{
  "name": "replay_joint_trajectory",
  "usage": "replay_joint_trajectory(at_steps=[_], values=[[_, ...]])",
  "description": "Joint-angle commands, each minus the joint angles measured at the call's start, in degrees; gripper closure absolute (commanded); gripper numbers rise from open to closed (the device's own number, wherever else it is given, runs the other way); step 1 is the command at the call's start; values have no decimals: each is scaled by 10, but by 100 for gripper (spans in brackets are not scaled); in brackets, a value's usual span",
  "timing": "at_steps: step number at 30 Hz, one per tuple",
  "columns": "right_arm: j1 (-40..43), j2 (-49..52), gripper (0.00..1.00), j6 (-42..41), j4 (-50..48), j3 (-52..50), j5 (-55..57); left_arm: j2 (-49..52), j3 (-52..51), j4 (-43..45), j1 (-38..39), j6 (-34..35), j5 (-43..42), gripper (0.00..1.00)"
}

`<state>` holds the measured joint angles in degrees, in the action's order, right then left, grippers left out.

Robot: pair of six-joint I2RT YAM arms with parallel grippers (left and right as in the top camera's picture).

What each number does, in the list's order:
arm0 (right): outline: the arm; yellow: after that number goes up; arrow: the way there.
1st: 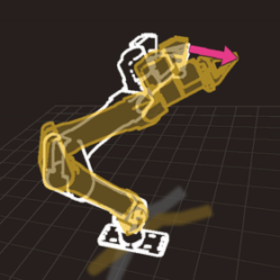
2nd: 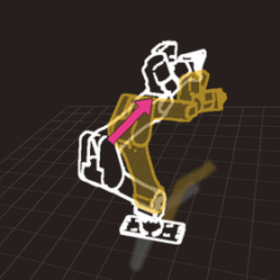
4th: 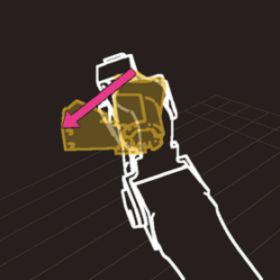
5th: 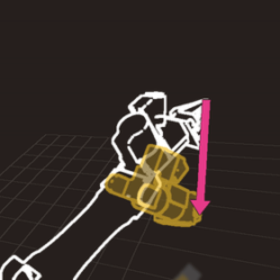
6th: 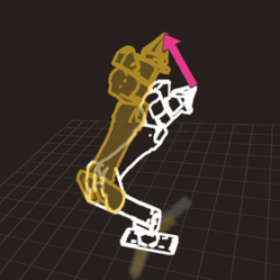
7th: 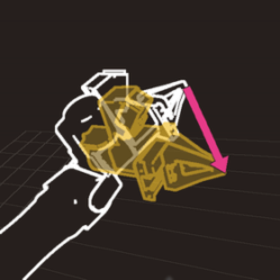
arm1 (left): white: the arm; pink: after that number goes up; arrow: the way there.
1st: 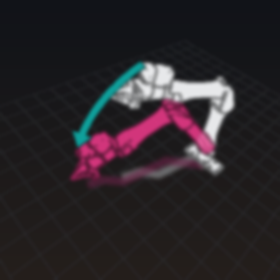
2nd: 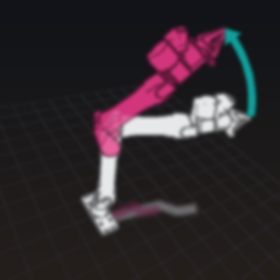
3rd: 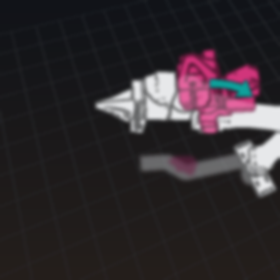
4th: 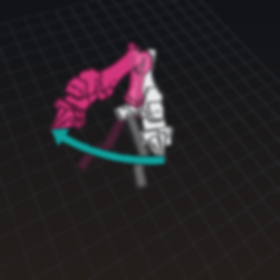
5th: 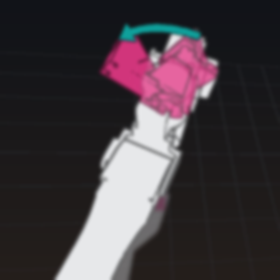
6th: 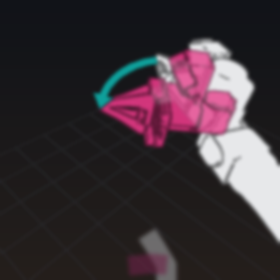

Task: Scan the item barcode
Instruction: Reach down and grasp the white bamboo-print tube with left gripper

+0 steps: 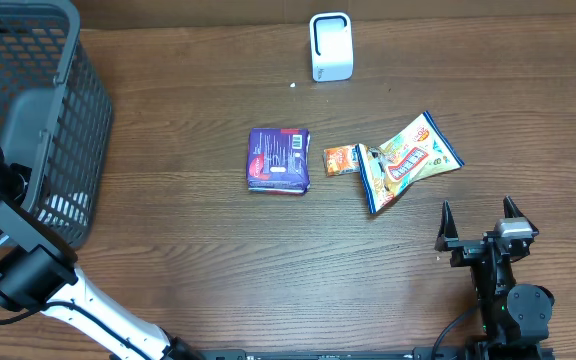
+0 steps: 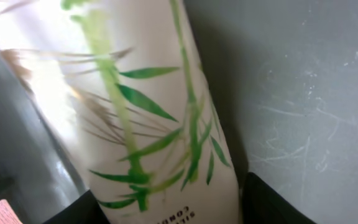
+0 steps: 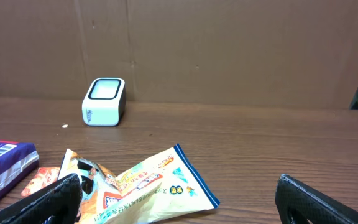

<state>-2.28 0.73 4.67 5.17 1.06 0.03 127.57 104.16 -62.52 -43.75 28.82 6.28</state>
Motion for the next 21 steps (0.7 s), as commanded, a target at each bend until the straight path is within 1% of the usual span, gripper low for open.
replay_joint_trajectory(at_steps=[1,2,3,6,7,12,16,21], values=[[0,-6,0,-3,-4,-6,3,21,-4,0,0,-6,-1,50],[0,-6,0,-3,-4,-6,3,21,-3,0,0,-6,-1,52],[0,-6,0,-3,-4,-6,3,21,2,-3,0,-6,-1,63],[0,-6,0,-3,-4,-6,3,21,15,-14,0,-6,-2,90],[0,-6,0,-3,-4,-6,3,21,23,-20,0,-6,-2,96],[0,-6,0,-3,-4,-6,3,21,87,-67,0,-5,-2,96],[0,-6,0,-3,-4,-6,3,21,165,-119,0,-5,-4,96],[0,-6,0,-3,-4,-6,3,21,288,-187,2,-5,-4,96]])
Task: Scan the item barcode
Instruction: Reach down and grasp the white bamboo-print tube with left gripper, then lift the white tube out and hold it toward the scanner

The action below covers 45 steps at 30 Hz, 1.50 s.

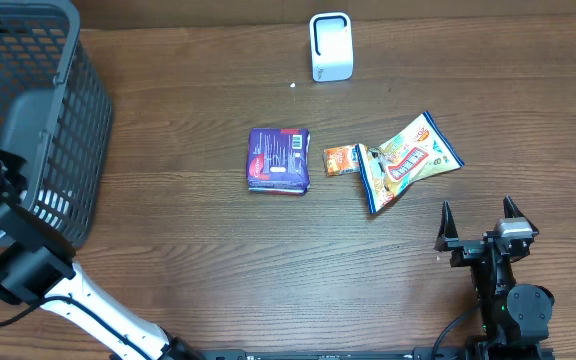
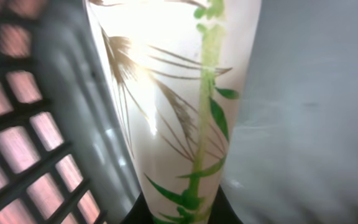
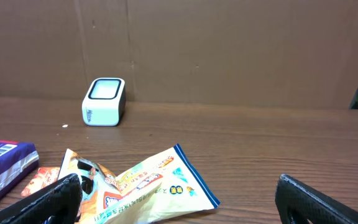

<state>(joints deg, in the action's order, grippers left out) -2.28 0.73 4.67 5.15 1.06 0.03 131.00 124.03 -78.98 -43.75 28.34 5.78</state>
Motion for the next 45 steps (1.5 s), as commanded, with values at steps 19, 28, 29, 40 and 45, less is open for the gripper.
replay_joint_trajectory(at_steps=[19,28,29,40,45], values=[[0,-6,0,-3,-3,-6,3,-15,524,-124,118,-30,-161,96],[0,-6,0,-3,-3,-6,3,-37,560,-118,282,-52,-157,96],[0,-6,0,-3,-3,-6,3,-37,560,-122,297,-52,-157,96],[0,-6,0,-3,-3,-6,3,-34,488,-178,494,-82,-112,96],[0,-6,0,-3,-3,-6,3,-29,378,-178,547,-82,-96,96]])
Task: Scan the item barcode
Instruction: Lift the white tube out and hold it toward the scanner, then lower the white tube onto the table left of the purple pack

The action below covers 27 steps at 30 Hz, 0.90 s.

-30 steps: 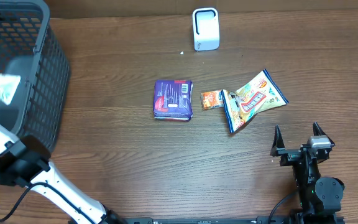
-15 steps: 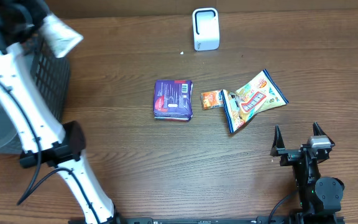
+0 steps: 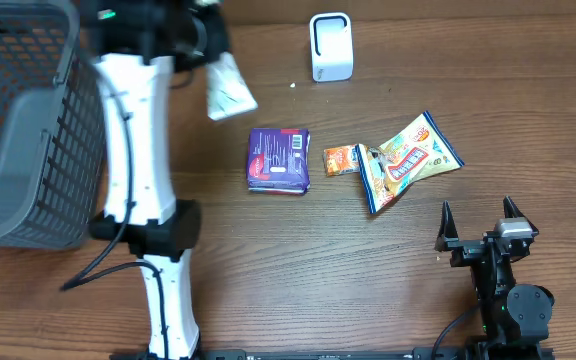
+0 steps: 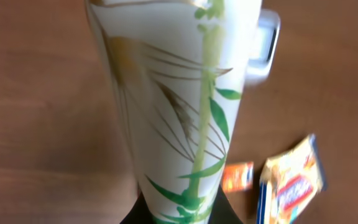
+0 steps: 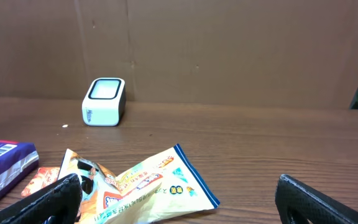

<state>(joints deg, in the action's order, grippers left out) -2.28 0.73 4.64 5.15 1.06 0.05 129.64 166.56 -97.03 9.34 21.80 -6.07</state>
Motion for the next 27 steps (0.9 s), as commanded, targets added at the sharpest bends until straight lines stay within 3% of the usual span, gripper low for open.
replay_joint_trajectory(at_steps=[1,5,12,27], values=[[0,-6,0,-3,-3,-6,3,-15,-81,2,25,-17,22,96],[0,-6,0,-3,-3,-6,3,-15,-235,5,37,-16,22,96],[0,-6,0,-3,-3,-6,3,-15,-389,48,34,-15,31,96],[0,-6,0,-3,-3,-6,3,-15,-560,148,33,-8,111,93]])
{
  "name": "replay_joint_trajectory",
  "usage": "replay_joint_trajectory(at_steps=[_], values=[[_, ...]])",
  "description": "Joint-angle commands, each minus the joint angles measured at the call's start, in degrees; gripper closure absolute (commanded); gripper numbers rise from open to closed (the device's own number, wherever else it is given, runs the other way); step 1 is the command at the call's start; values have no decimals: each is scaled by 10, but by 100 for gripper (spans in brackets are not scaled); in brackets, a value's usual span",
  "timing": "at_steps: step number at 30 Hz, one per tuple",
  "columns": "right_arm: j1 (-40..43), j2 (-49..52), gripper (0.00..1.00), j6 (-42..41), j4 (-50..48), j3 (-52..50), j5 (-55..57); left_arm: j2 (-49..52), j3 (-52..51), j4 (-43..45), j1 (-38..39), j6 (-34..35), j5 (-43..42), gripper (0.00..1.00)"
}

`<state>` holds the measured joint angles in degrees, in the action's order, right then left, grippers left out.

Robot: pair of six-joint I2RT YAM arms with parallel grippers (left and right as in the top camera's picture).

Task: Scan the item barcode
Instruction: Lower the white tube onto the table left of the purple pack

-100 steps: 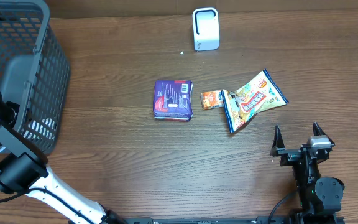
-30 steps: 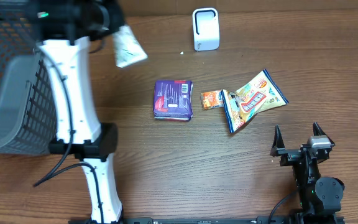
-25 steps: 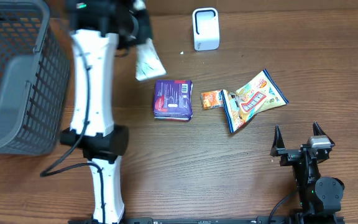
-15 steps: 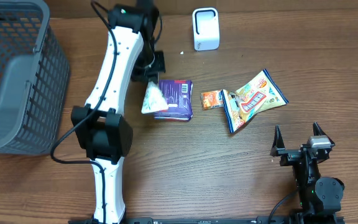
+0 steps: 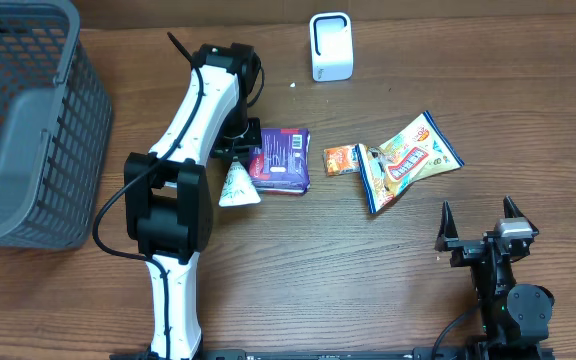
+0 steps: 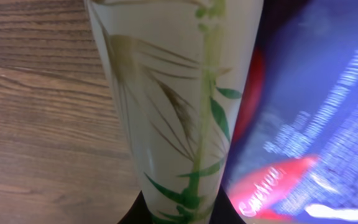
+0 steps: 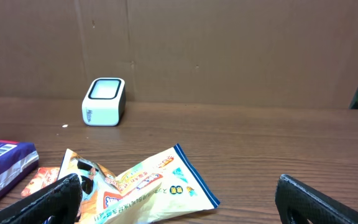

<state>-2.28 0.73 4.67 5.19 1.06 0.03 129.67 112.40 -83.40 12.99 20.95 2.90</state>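
Observation:
A white packet printed with green bamboo leaves [image 5: 238, 186] [image 6: 179, 106] hangs in my left gripper [image 5: 238, 164], which is shut on its top end. The packet's lower end is by the table, right against the left edge of a purple packet [image 5: 280, 160] [image 6: 316, 124]. The white barcode scanner [image 5: 331, 46] [image 7: 103, 101] stands at the back of the table, well behind the held packet. My right gripper [image 5: 478, 216] rests open near the front right, with nothing between its fingers [image 7: 61, 199].
A grey mesh basket [image 5: 28, 120] fills the left side. A yellow snack bag [image 5: 406, 160] [image 7: 135, 186] and a small orange packet [image 5: 340, 160] lie right of the purple packet. The left arm [image 5: 193, 110] arches over the table between basket and scanner.
My left gripper, still holding the bamboo packet, has moved from up near the scanner's left to lower down and nearer the front, beside the purple packet. The right arm has not moved.
My left gripper was inside the basket with its fingers around the bamboo packet. Then it was shut on the packet, still in the basket. Later it held the packet over the table left of the scanner, and now beside the purple packet.

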Motion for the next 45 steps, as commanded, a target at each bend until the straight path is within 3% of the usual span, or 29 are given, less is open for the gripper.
replay_joint_trajectory(at_steps=[1,4,8,12,20,23,26,28,31,33,35,36,38,45], values=[[0,-6,0,-3,-4,-6,3,-15,-26,18,-3,0,22,91],[0,-6,0,-3,-4,-6,3,-15,-40,26,-3,0,19,82],[0,-6,0,-3,-4,-6,3,-15,-43,29,-2,-13,0,78],[0,-6,0,-3,-4,-6,3,-15,-43,38,0,-52,-56,78],[0,-6,0,-3,-4,-6,3,-15,-14,12,2,-56,-58,84],[0,-6,0,-3,-4,-6,3,-16,32,-22,-3,-55,-53,87],[0,-6,0,-3,-4,-6,3,-16,100,-61,-3,-55,-52,82],[0,-6,0,-3,-4,-6,3,-16,142,-83,-3,-55,-47,77],[0,-6,0,-3,-4,-6,3,-16,229,-134,-3,-32,-21,60],[0,-6,0,-3,-4,-6,3,-25,252,-134,-3,-31,-26,43],[0,-6,0,-3,-4,-6,3,-38,264,-134,-3,-25,-26,37],[0,-6,0,-3,-4,-6,3,-48,267,-134,-3,-25,-28,29],[0,-6,0,-3,-4,-6,3,-68,267,-134,-3,-25,-29,0],[0,-6,0,-3,-4,-6,3,-170,264,-134,-1,-26,-45,0]])
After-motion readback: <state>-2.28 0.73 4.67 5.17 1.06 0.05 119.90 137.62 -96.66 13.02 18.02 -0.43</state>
